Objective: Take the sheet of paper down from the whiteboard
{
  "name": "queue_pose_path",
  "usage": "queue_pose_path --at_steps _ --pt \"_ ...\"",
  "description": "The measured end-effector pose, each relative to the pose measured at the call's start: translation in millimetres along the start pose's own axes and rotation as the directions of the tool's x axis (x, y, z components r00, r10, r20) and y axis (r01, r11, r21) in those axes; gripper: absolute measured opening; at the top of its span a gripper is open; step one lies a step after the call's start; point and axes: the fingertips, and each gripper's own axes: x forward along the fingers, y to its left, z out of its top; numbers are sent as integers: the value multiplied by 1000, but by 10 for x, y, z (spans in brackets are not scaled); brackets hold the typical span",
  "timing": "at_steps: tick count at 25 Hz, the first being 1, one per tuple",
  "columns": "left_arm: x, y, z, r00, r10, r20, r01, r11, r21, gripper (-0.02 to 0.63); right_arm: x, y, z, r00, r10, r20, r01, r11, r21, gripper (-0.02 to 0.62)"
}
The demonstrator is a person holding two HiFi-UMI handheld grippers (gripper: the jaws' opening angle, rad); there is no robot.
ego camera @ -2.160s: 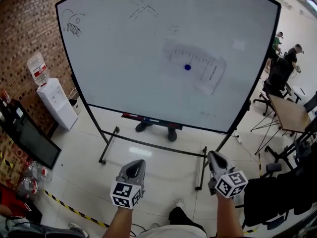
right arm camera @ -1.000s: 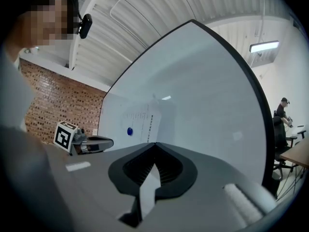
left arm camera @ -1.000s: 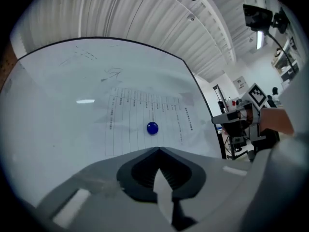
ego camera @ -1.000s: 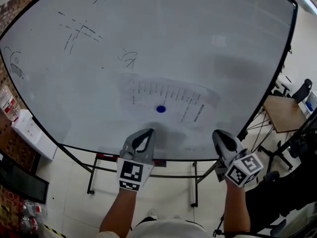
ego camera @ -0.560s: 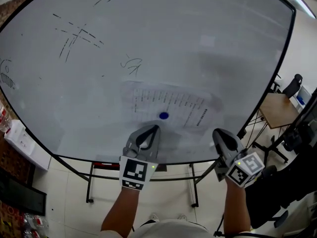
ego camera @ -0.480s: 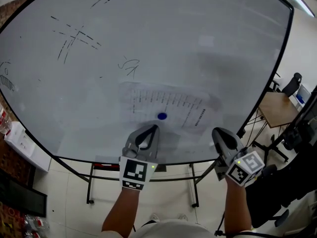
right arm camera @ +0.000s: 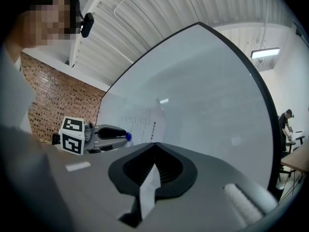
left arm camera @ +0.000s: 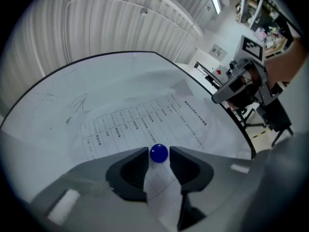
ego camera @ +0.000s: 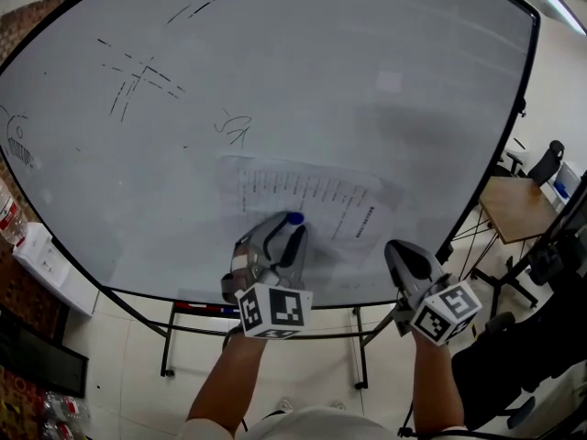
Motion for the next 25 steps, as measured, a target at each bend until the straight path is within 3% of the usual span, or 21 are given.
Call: queue_pose_path --at_steps 3,9,19,20,22,25 --pt "28 0 45 998 54 -15 -53 997 60 147 -4 -8 -59 1000 1 -6 -1 1000 7 6" --pt "53 2 70 995 93 -37 -90 994 65 133 -5 -55 -58 1000 7 0 -7 1000 3 6" --pt "60 -15 24 998 56 -30 -54 996 67 129 16 -126 -48 999 16 38 -18 998 58 8" --pt "57 -16 25 998 54 -29 -52 997 64 129 29 -132 -66 999 21 32 -23 998 65 14" --pt "55 -16 21 998 51 -29 -49 997 58 129 78 -119 -124 999 45 8 -46 995 83 114" --pt "58 -15 11 999 46 -29 -45 998 49 129 162 -87 -201 998 67 -19 -65 993 99 143"
